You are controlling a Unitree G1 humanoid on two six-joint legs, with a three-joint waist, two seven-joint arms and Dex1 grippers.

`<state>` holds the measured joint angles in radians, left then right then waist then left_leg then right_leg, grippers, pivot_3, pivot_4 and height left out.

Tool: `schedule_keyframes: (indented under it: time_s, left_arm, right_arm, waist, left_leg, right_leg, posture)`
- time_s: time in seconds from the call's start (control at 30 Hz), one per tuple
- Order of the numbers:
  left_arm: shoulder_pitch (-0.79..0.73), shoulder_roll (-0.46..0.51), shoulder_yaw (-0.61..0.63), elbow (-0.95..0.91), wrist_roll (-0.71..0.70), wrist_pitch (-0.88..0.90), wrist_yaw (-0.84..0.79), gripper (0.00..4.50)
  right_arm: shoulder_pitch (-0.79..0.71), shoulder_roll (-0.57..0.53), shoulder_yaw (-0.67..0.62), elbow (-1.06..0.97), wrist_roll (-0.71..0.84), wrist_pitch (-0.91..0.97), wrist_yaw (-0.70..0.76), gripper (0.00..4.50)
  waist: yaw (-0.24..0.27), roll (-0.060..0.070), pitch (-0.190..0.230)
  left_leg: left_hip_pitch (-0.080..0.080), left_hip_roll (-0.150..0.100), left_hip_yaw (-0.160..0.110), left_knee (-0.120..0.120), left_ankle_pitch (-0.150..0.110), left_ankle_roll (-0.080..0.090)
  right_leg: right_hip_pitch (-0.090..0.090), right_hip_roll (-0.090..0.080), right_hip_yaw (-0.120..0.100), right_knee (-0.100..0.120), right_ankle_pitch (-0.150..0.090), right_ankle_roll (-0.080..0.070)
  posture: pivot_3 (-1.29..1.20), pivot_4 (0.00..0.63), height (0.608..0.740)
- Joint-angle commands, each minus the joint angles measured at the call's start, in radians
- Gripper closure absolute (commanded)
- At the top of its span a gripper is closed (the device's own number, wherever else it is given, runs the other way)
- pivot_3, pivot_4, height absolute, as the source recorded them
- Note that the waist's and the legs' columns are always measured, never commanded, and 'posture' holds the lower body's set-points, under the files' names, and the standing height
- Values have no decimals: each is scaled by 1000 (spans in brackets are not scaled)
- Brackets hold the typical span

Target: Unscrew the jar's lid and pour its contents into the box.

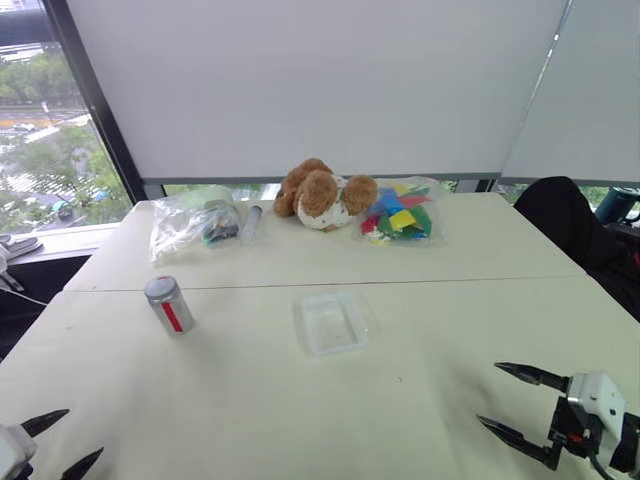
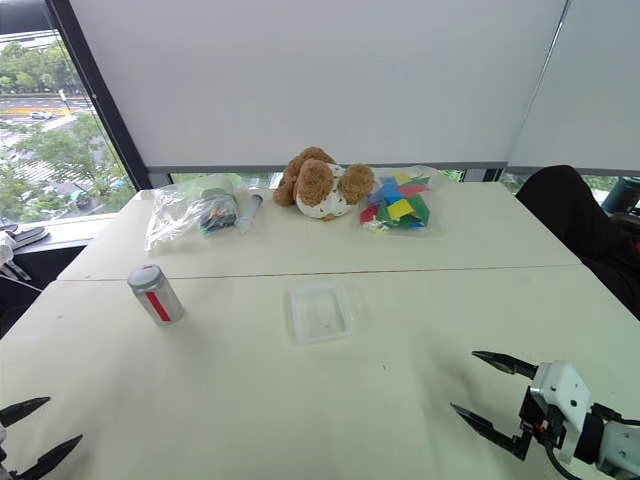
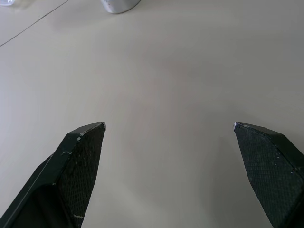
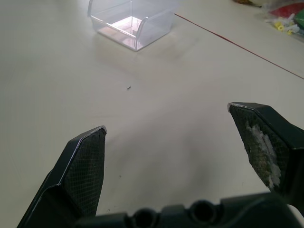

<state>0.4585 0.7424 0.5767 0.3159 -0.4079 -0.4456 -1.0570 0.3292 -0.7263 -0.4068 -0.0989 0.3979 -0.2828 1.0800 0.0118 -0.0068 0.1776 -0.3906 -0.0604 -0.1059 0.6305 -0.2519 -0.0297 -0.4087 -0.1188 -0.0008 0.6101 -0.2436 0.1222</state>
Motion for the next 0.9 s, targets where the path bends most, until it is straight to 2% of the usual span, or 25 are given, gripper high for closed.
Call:
schedule_keyframes:
  time_s: [0.03,0.17,0.23,0.3,0.4,0.57,0.7,0.77,0.9]
  left_arm:
    - [-2,-11,36,-57,-55,33,16,49]
    - [41,-27,33,-147,-108,101,-9,49]
    - [64,-45,46,-207,-193,202,-11,49]
    - [79,-70,64,-259,-256,322,53,49]
    - [60,-182,93,-321,-262,332,201,49]
    - [13,-417,98,-417,-161,242,469,49]
    - [-9,-595,-5,-565,-50,256,668,49]
    - [-29,-636,-62,-634,-24,290,724,49]
    - [-119,-653,-141,-715,61,378,856,49]
  right_arm:
    - [-26,-6,5,-29,22,9,-2,0]
    - [-99,-2,24,-58,95,113,-21,0]
    - [-167,18,72,-96,130,149,-25,0]
    - [-257,75,108,-119,169,158,-61,0]
    - [-373,158,161,-127,206,138,-57,0]
    - [-487,242,221,-61,201,69,7,0]
    - [-538,246,262,21,207,39,121,0]
    - [-548,247,266,45,208,32,143,0]
    - [-546,240,256,78,207,20,172,0]
  waist:
    - [0,0,0]
    - [-1,0,0]
    - [-7,0,0]
    - [-15,0,1]
    - [-20,2,1]
    - [-8,0,1]
    - [4,-3,0]
    - [8,-4,-1]
    - [11,-4,-1]
  left_leg:
    - [0,0,0,0,0,0]
    - [0,0,0,0,0,0]
    - [0,0,0,0,1,2]
    - [0,1,0,-1,1,2]
    - [0,2,-1,-1,1,2]
    - [0,0,-1,0,1,2]
    - [0,-2,0,3,2,3]
    - [0,-2,0,4,2,3]
    - [1,-1,-1,5,2,3]
  right_leg:
    - [0,0,0,0,0,0]
    - [0,0,0,0,0,0]
    - [0,0,1,0,0,-1]
    - [0,0,1,0,0,-1]
    - [0,1,-1,1,0,-1]
    - [0,1,-2,0,3,-4]
    - [2,2,-3,0,4,-4]
    - [3,2,-3,0,4,-4]
    - [3,5,-3,2,4,-4]
  posture:
    - [0,150,740]
    - [0,150,740]
    - [0,150,740]
    - [0,150,740]
    - [0,150,740]
    - [0,150,740]
    - [0,150,740]
    - [0,150,740]
    - [0,150,740]
